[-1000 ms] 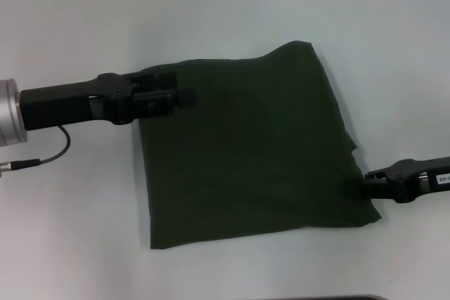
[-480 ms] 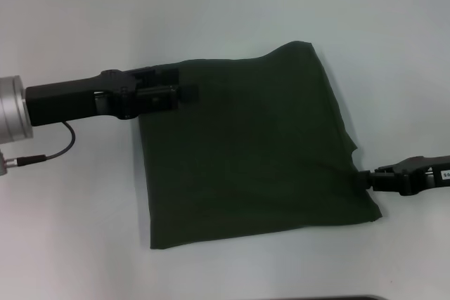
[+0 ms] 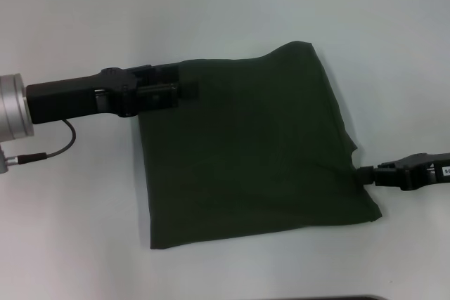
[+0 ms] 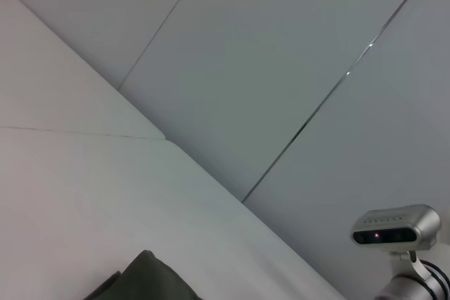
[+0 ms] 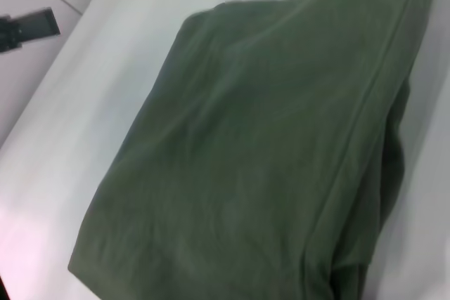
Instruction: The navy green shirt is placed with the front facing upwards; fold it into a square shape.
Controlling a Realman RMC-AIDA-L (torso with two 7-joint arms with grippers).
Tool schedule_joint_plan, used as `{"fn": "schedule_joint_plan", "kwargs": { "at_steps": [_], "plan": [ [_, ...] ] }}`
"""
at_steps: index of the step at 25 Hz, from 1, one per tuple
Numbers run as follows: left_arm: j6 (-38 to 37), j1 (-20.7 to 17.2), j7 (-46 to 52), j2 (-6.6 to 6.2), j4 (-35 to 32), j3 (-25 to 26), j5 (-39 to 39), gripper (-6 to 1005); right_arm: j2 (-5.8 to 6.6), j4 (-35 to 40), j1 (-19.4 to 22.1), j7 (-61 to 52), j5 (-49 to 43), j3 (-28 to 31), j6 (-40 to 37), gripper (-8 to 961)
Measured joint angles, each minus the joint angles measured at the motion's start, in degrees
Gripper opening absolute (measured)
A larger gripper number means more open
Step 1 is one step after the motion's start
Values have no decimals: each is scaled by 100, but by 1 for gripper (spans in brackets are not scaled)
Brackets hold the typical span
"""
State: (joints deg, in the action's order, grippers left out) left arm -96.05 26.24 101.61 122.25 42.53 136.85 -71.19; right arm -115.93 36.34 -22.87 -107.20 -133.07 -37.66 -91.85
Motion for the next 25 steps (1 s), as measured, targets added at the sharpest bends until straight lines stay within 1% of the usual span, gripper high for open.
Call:
{"fn": "schedule_joint_plan", "kwargs": {
  "at_steps": [3, 7, 9, 10, 13, 15, 16, 20, 22, 25],
  "plan": [
    [8, 7, 0, 0, 0, 0, 0, 811, 19, 54, 21, 92, 31, 254, -135, 69],
    [11, 25, -1, 0, 0, 0, 0, 811, 126, 74, 0, 230, 41, 780, -546, 58],
    [11, 41, -1, 0, 0, -1, 0, 811, 157, 75, -36, 257, 43, 919, -646, 53],
    [11, 48, -1, 0, 0, -3, 0, 812, 152, 76, -60, 259, 44, 940, -658, 50],
    [25, 61, -1, 0, 0, -7, 0, 812, 81, 69, -171, 261, 45, 930, -619, 42],
    [38, 68, -1, 2, 0, -10, 0, 812, -1, 31, -268, 266, 29, 891, -502, 39],
    [43, 73, -1, 4, 0, -12, 0, 812, -49, 16, -323, 268, 9, 853, -412, 38],
    [54, 85, -2, 7, 0, -18, 0, 812, -175, 2, -454, 181, -131, 620, 40, 37],
    [60, 89, -1, 8, 0, -18, 0, 812, -204, -17, -490, 87, -255, 539, 262, 38],
    [70, 95, -1, 9, 0, -18, 4, 811, -199, -59, -495, 7, -373, 501, 448, 39]
  ]
}}
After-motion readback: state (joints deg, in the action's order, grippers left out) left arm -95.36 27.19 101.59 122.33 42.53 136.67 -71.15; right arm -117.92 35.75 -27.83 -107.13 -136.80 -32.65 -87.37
